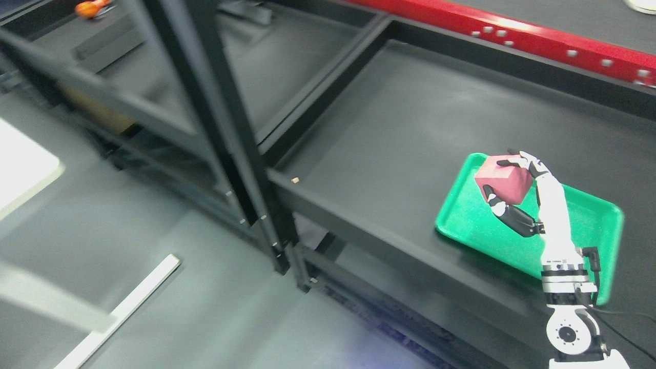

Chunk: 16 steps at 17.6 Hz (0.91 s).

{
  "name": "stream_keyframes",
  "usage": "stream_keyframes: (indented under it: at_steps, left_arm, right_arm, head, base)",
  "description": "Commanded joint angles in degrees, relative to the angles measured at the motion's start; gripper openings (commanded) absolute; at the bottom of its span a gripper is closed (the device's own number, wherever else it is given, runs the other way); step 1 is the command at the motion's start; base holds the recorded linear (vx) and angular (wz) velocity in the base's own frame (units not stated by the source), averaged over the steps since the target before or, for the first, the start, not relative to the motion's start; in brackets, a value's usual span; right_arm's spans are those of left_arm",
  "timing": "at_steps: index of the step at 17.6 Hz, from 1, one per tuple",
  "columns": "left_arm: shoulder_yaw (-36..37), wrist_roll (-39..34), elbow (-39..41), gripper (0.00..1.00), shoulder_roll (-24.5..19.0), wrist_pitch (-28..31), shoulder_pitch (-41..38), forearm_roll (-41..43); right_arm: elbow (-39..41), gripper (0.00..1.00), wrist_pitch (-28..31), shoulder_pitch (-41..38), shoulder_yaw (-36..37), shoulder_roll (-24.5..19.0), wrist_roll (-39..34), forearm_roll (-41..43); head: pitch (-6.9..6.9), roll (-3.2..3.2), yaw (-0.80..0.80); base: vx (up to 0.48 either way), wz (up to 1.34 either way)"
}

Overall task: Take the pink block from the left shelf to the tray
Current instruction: 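Carry the pink cube in the right hand toward the blue tray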

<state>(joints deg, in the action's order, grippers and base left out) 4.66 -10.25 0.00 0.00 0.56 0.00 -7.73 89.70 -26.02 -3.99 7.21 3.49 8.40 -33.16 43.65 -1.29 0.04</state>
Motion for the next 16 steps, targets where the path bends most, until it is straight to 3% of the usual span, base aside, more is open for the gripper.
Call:
stream_keyframes:
  at_steps: [1,16]
  left_arm:
    - [0.0,0.0,1.0,1.0,-1.0,0.0,1.7,0.0]
    - [0.0,0.0,1.0,1.0,-1.0,0.0,1.7,0.0]
  right_arm:
    - [1.9,0.04,0.2,-1.8,1.0,-0.3,0.1,1.3]
    - [2.1,0.03,-0.4,-2.3,1.0,-0.9,0.4,1.3]
  head:
    - [0.0,0.0,0.0]
    - [0.01,0.0,0.0]
  base:
    - [-0.233,0.78]
    - [-0.235,0.83]
